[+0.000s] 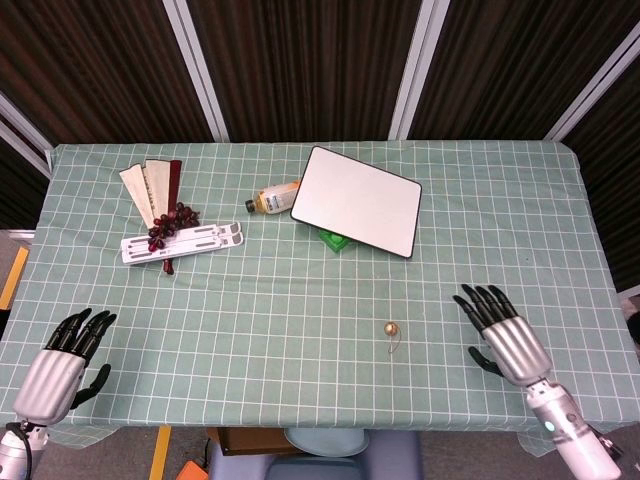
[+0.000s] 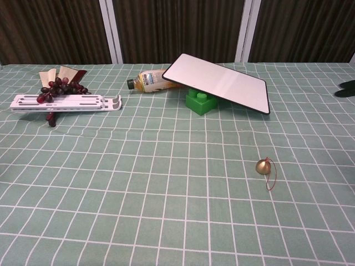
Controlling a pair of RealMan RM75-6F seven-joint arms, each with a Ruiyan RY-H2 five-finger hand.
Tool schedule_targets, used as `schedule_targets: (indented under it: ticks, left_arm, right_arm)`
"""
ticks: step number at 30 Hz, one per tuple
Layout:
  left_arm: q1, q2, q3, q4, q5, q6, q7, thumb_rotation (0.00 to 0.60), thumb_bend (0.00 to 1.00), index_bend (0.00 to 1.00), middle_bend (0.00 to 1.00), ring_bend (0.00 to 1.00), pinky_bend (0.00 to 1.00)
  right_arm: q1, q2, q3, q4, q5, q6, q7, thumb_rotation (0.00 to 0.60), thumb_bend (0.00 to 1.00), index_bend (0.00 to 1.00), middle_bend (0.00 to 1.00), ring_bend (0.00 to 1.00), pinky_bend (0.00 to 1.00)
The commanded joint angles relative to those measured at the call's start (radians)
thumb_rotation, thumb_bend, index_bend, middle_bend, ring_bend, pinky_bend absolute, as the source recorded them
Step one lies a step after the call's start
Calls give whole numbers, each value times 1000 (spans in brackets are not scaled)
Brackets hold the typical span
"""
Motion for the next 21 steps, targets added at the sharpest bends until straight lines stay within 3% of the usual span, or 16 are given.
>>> schedule_targets:
  ticks: [1, 8, 21]
  left_arm:
    - [-1, -2, 3, 2, 2, -4, 5, 600, 429, 50, 83, 37, 127]
    - [3, 7, 7, 1, -6, -6, 0, 600, 427, 50, 83, 37, 128]
    - [3, 10, 8, 1, -6, -4, -12, 600, 429, 50, 83, 37, 127]
  right_arm:
    - [132, -51, 42, 9, 20, -152, -1, 600, 407, 320, 0, 0, 0]
    - [198, -143, 49, 73, 31, -204, -49, 600, 407, 522, 47, 0, 0]
    - [249, -245, 41, 169, 82, -258, -65, 600, 416, 582, 58, 0, 0]
